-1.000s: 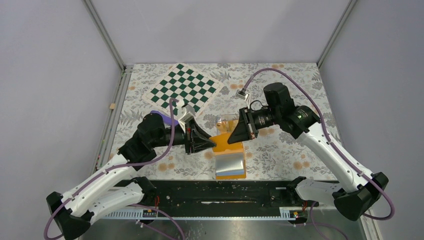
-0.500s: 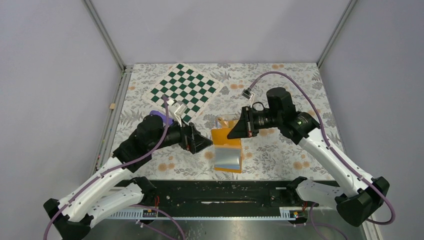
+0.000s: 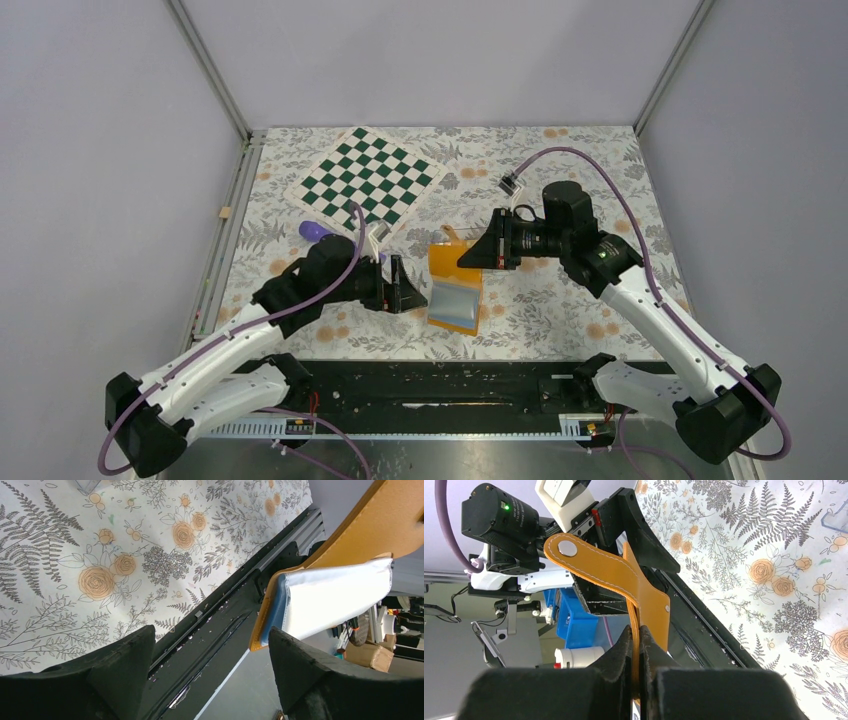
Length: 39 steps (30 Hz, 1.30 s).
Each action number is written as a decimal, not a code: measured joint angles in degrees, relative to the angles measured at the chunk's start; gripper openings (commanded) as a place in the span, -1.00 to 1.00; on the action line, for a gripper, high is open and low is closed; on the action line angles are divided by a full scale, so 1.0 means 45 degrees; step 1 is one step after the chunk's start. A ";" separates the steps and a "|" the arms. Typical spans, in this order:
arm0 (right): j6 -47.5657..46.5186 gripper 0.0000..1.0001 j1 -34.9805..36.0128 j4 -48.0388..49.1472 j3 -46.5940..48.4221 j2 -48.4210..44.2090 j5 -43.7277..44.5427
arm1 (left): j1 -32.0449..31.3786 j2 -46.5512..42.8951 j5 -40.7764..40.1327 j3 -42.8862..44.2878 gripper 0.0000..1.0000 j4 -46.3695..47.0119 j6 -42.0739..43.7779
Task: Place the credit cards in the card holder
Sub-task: Open the card holder at the center of the board.
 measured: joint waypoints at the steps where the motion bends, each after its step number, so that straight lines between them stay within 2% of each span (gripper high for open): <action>1: 0.0053 -1.00 -0.0024 0.0049 -0.0005 0.0000 0.0024 | 0.0000 0.0019 0.0029 0.0000 0.59 0.0019 -0.0044; 13: 0.0287 -1.00 -0.0068 0.0321 -0.0073 0.0024 0.0063 | 0.0000 -0.0049 0.1054 -0.0141 0.56 0.1059 -0.0515; 22: 0.0403 -1.00 -0.0102 0.0549 -0.0321 0.0087 -0.0146 | 0.0000 -0.0311 0.1166 -0.0141 0.57 0.1802 -0.0860; 39: 0.2837 -1.00 -0.0126 0.4643 -0.1787 0.0068 -0.2633 | 0.0267 -0.0792 0.1180 -0.1632 0.59 0.5722 -0.2137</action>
